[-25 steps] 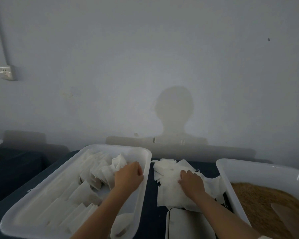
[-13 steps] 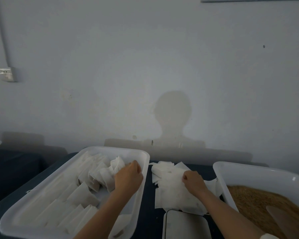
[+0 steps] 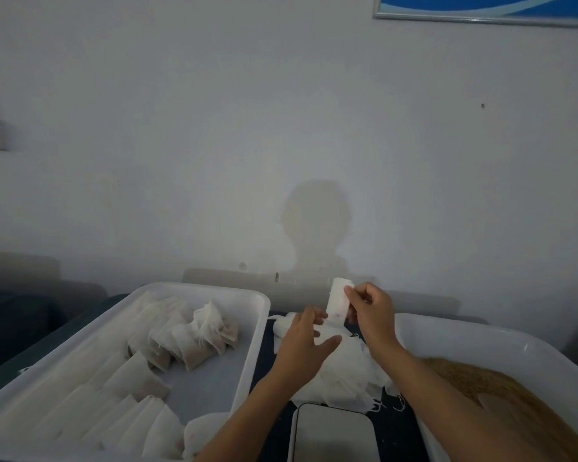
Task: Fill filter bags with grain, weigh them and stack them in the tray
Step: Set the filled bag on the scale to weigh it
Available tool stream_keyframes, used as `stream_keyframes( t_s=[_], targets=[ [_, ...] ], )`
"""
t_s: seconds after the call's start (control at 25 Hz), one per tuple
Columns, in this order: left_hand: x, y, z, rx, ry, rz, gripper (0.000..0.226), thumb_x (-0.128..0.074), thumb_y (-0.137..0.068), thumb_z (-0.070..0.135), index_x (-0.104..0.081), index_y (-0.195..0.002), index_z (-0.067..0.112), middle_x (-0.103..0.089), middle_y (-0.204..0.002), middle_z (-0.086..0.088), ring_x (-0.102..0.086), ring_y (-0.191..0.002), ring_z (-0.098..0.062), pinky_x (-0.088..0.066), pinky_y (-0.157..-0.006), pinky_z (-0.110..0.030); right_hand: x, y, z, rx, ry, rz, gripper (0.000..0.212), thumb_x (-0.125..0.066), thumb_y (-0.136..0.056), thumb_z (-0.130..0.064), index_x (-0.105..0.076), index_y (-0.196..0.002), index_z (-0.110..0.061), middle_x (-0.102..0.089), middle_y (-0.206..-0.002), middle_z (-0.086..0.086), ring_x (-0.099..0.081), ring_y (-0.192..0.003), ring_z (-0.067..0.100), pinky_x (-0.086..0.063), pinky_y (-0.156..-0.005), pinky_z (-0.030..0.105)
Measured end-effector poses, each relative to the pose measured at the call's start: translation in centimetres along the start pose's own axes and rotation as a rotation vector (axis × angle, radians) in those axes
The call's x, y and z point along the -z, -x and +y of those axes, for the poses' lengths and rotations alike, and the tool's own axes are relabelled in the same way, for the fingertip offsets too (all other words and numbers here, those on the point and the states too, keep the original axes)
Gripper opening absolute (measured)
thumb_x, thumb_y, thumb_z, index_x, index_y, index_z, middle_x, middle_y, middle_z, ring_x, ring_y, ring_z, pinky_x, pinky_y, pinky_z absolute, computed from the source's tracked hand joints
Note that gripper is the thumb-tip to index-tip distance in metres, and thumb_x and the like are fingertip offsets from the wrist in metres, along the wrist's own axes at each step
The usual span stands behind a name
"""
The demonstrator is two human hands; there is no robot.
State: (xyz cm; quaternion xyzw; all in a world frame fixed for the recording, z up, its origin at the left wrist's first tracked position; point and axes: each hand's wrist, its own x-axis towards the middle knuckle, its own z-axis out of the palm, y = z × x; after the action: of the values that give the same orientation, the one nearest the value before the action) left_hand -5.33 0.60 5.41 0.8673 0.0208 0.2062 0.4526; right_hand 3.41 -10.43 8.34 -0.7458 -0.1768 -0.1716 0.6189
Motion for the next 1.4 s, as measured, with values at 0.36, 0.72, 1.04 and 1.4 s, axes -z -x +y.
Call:
stream_keyframes(
  t_s=[0.36, 0.72, 1.04, 1.4],
  targets=[
    [-1.7, 4.7, 4.0, -0.274, 0.287, 0.029, 0.015, -0.06, -0.092, 0.028, -0.057, -0.085, 0.015, -0.063, -0.083, 0.003, -0.06, -0.081, -0.012, -0.049, -0.067, -0.029, 6.3, 6.4, -4.8, -0.093, -0.108, -0.397, 0.025, -0.056, -0.094, -0.021, -0.053, -0.075, -0.005, -0.05, -0.056, 0.001, -0.05, -0.053, 0.012, -0.048, -0.053, 0.023],
    [-5.4, 5.2, 6.5, -0.238, 0.332, -0.142, 0.02, -0.056, -0.094, 0.021, -0.059, -0.075, 0.02, -0.061, -0.07, 0.007, -0.059, -0.067, -0.008, -0.052, -0.067, -0.029, 12.0, 8.3, -2.1, -0.287, -0.319, -0.501, 0.039, -0.055, -0.084, -0.037, -0.057, -0.091, 0.001, -0.06, -0.079, 0.015, -0.059, -0.071, 0.024, -0.052, -0.06, 0.032],
    [-13.3, 3.9, 11.3, -0.284, 0.338, -0.246, 0.022, -0.056, -0.089, 0.018, -0.059, -0.073, 0.003, -0.058, -0.069, -0.013, -0.05, -0.063, -0.019, -0.046, -0.064, -0.037, 19.6, 8.0, 0.9, -0.279, -0.283, -0.256, 0.029, -0.054, -0.087, -0.039, -0.058, -0.073, -0.014, -0.05, -0.067, 0.014, -0.049, -0.059, 0.018, -0.042, -0.053, 0.03],
    [-18.9, 4.5, 10.9, -0.247, 0.024, -0.324, 0.026, -0.051, -0.079, 0.006, -0.034, -0.074, 0.025, -0.042, -0.061, 0.006, -0.034, -0.051, -0.007, -0.026, -0.049, -0.017, 25.9, 8.4, 6.5, -0.398, 0.25, -0.236, 0.029, -0.051, -0.096, -0.028, -0.06, -0.079, -0.007, -0.059, -0.054, 0.0, -0.051, -0.045, 0.016, -0.041, -0.043, 0.026]
  ],
)
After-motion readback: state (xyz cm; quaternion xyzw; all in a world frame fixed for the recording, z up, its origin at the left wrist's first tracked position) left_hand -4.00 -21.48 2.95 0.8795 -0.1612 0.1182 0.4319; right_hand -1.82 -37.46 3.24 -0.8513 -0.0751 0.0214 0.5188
